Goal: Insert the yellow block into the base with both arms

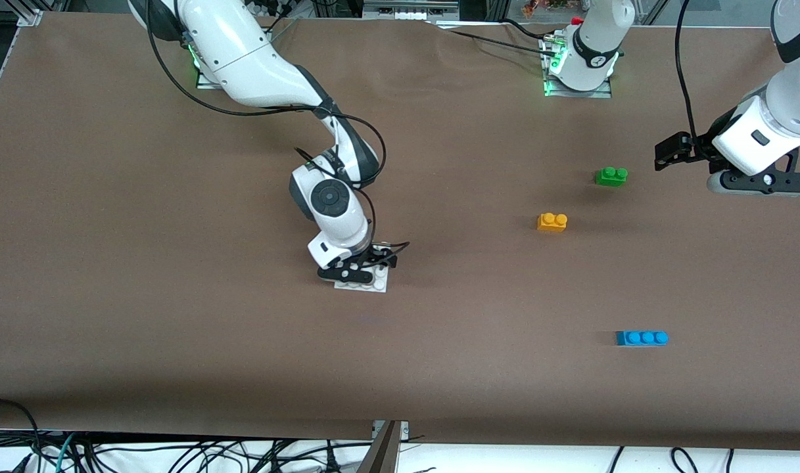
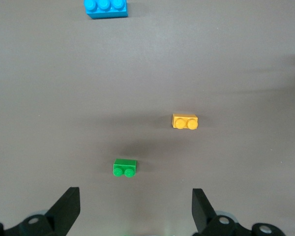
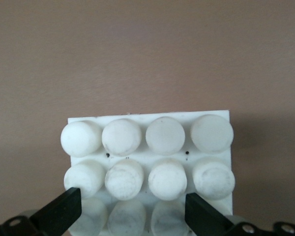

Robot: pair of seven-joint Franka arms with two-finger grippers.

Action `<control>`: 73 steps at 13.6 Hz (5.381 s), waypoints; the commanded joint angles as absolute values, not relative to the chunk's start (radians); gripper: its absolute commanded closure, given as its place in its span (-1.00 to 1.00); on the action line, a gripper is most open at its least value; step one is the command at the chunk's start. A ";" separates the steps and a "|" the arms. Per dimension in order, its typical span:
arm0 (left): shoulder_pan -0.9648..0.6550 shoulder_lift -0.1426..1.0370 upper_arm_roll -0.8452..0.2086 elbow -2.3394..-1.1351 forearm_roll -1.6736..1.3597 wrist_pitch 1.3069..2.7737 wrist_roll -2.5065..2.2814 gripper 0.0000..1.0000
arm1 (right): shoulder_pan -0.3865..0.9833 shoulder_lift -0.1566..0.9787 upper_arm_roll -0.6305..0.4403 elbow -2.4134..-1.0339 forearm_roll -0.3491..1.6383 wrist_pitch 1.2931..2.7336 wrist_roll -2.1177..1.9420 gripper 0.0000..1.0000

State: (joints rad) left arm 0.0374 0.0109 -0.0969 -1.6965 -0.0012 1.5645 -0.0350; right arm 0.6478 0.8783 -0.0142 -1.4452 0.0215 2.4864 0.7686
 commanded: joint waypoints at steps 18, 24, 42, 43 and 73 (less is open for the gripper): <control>0.038 0.009 -0.095 -1.681 -0.015 1.545 -0.018 -1.00 | 0.816 0.956 -0.017 -1.339 0.023 2.574 0.802 -1.00; 0.038 0.009 -0.095 -1.681 -0.015 1.545 -0.020 -1.00 | 0.819 0.946 -0.018 -1.341 -0.006 2.554 0.790 -1.00; 0.037 0.021 -0.095 -1.666 -0.015 1.545 -0.020 -1.00 | 0.810 0.859 -0.028 -1.283 -0.080 2.295 0.637 -1.00; 0.037 0.021 -0.095 -1.666 -0.017 1.545 -0.021 -1.00 | 0.807 0.835 -0.040 -1.273 -0.080 2.254 0.602 -1.00; -0.058 0.356 -0.189 -2.169 0.046 2.411 -0.137 -1.00 | 0.101 0.187 -0.123 -1.450 -0.071 1.835 0.175 -1.00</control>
State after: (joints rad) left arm -0.0632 0.3995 -0.1876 -2.0776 0.0227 2.3326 -0.1204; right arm 0.1383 0.2180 -0.1363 -1.4116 -0.0667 1.8688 0.2194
